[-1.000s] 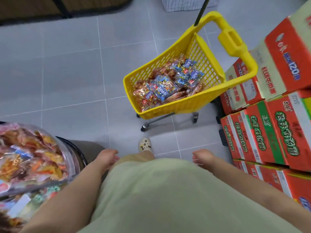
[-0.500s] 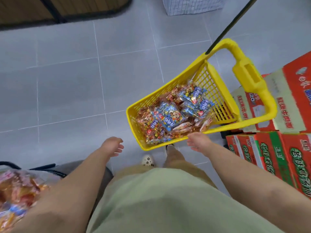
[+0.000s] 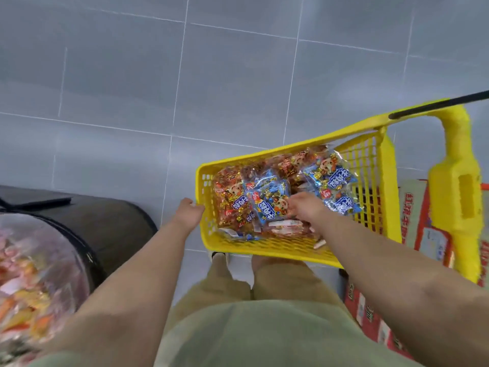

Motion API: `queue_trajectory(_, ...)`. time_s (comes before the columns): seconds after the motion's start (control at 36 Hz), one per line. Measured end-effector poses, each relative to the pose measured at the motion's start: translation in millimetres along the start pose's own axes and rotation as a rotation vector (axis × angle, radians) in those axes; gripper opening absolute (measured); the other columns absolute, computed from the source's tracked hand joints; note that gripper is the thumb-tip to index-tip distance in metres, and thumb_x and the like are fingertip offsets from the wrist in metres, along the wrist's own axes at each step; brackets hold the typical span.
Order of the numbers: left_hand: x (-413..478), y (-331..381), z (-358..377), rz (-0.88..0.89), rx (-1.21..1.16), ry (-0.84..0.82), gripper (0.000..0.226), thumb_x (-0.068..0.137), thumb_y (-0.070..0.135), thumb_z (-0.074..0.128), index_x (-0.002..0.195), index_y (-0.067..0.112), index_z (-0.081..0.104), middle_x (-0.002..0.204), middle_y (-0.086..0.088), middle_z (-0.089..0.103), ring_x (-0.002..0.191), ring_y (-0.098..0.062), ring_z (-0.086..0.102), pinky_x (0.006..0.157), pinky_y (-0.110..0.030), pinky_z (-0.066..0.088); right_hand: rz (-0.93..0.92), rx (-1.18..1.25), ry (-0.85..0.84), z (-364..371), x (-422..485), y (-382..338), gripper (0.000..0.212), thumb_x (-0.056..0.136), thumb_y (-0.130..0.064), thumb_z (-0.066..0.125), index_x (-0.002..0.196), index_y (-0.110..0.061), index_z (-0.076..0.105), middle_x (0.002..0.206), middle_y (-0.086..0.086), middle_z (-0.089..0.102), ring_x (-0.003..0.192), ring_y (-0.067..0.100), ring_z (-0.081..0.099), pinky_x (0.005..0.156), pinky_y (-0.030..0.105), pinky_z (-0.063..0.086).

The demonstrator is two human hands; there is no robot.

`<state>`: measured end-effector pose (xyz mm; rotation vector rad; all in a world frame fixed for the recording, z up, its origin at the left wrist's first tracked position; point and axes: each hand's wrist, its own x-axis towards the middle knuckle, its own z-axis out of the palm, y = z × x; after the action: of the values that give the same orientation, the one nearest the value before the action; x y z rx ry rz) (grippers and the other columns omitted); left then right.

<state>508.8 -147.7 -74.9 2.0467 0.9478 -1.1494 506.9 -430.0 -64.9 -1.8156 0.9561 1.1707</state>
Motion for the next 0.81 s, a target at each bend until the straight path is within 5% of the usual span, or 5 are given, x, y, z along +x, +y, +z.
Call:
queue_trajectory(0.14, 28, 12, 26, -0.02, -0.086, 0.0, 0.046, 0.098, 0.024, 0.05, 0.134, -0.001, 0.038, 0.132, -0.024, 0.052, 0.118, -0.039, 0.052, 0.094, -0.04, 0.042, -0.01, -0.214, 0.062, 2, 25, -3, 0.048, 0.095, -0.026, 0.049, 0.139, -0.01, 0.041, 0.124, 0.012, 0.058, 0.08, 0.021, 0.055, 0.066, 0.028, 0.041)
queue_trajectory(0.44, 59, 3, 39, 0.007, -0.098, 0.121, 0.032, 0.101, 0.024, 0.044, 0.126, 0.004, 0.045, 0.125, -0.022, 0.057, 0.113, -0.038, 0.055, 0.086, -0.036, 0.041, 0.083, -0.398, 0.19, 47, 53, -4, 0.082, 0.078, -0.056, 0.066, 0.137, -0.01, 0.034, 0.132, 0.016, 0.024, 0.108, 0.034, 0.05, 0.09, 0.037, 0.044)
queue_trajectory(0.67, 59, 2, 37, 0.046, -0.113, 0.115, 0.034, 0.101, 0.023, 0.045, 0.125, -0.001, 0.047, 0.125, -0.024, 0.057, 0.114, -0.038, 0.054, 0.084, -0.034, 0.04, -0.054, -0.293, 0.221, 43, 34, 0, 0.044, 0.083, -0.045, 0.066, 0.102, -0.017, 0.037, 0.078, -0.001, 0.046, 0.073, 0.026, 0.05, 0.052, 0.03, 0.037)
queue_trajectory(0.75, 55, 1, 36, 0.035, -0.115, 0.102, 0.043, 0.099, 0.029, 0.047, 0.132, 0.001, 0.042, 0.13, -0.023, 0.055, 0.117, -0.039, 0.053, 0.092, -0.038, 0.042, -0.103, -0.096, 0.241, 44, 16, 2, 0.051, 0.086, -0.041, 0.065, 0.126, -0.013, 0.049, 0.115, 0.004, 0.06, 0.099, 0.028, 0.059, 0.06, 0.025, 0.045)
queue_trajectory(0.81, 49, 3, 35, 0.047, -0.153, 0.108, 0.056, 0.096, 0.035, 0.052, 0.139, 0.003, 0.034, 0.134, -0.023, 0.052, 0.121, -0.039, 0.051, 0.097, -0.041, 0.041, -0.144, 0.048, 0.253, 47, 5, 6, 0.034, 0.083, -0.041, 0.068, 0.1, -0.012, 0.057, 0.09, 0.001, 0.058, 0.082, 0.024, 0.057, 0.058, 0.022, 0.04)
